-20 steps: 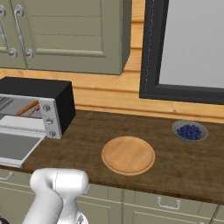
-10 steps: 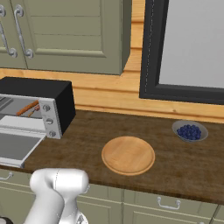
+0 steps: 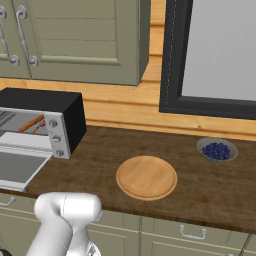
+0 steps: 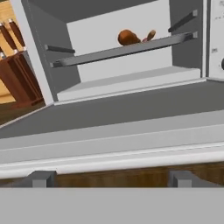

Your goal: Pick up the kebab skewer and baguette bread, and place them inside the toaster oven. Close the toaster oven door and start by setting the timer.

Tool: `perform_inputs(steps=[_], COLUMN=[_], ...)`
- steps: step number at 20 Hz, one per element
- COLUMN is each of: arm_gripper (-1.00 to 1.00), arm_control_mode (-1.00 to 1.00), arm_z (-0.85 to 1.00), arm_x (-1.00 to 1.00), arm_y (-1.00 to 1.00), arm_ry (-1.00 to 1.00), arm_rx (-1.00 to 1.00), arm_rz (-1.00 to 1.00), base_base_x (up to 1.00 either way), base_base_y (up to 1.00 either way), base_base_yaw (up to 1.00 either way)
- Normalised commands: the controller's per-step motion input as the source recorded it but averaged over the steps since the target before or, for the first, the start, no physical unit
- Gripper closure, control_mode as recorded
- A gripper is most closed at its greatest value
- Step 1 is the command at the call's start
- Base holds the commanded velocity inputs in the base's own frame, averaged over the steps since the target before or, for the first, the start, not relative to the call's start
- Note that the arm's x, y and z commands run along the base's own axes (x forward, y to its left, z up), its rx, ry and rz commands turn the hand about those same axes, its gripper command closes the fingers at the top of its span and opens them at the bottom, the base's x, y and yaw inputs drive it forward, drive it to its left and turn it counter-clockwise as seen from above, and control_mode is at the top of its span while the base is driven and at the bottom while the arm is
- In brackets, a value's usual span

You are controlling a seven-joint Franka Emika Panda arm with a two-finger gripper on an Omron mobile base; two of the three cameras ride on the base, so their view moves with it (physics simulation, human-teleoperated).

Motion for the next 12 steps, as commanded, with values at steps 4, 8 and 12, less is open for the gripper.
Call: perform_inputs(steps=[4, 8, 12], arm_gripper=[-1.0, -1.0, -1.0], arm_control_mode=[-1.0, -1.0, -1.0], arm_z=[-0.02, -0.2, -0.21], arm_x=[0.27, 0.01, 0.0], arm_y=[-0.01, 0.0, 0.0], arm_ry=[0.0, 0.0, 0.0], arm_rx=[0.03, 0.0, 0.01], arm_rz=[0.0, 0.0, 0.0], base_base_x=[0.0, 0.0, 0.0], base_base_y=[0.0, 0.0, 0.0], base_base_yaw=[0.0, 0.0, 0.0])
